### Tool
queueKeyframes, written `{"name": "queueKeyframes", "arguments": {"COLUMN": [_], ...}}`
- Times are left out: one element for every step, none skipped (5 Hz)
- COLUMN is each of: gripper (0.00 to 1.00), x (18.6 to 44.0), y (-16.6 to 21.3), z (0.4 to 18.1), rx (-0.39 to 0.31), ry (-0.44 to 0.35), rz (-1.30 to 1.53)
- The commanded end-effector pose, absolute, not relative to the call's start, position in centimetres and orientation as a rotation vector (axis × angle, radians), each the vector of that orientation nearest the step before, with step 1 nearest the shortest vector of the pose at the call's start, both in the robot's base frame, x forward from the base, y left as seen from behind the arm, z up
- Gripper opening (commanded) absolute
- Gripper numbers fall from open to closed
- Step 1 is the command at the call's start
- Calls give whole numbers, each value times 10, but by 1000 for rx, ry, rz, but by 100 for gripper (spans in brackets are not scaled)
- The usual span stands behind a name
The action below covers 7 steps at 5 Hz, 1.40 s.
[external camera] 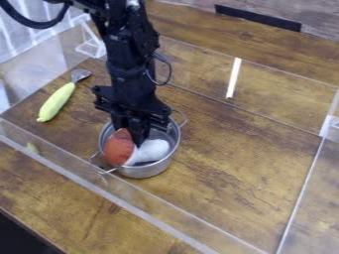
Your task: Put the mushroom in the silver pot
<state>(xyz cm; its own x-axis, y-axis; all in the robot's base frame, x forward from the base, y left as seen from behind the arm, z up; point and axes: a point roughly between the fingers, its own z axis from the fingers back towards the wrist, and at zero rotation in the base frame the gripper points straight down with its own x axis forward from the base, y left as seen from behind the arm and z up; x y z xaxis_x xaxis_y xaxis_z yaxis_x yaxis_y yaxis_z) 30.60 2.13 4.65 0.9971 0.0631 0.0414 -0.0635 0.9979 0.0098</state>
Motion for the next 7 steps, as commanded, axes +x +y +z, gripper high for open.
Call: {"name": "queueKeyframes", "arguments": {"gripper": [0, 0, 100, 100, 100, 100, 0], "x": [318, 328, 340, 343, 347, 358, 367], "y": [35, 40, 44, 44, 42, 41, 42], "z": [47, 43, 41, 52, 67, 72, 57], "rx": [12, 8, 2, 1, -4, -11, -7], "ry": [-66, -69, -64, -54, -46, -54, -39], "rz": [35, -3, -10, 75, 157, 89, 24]}}
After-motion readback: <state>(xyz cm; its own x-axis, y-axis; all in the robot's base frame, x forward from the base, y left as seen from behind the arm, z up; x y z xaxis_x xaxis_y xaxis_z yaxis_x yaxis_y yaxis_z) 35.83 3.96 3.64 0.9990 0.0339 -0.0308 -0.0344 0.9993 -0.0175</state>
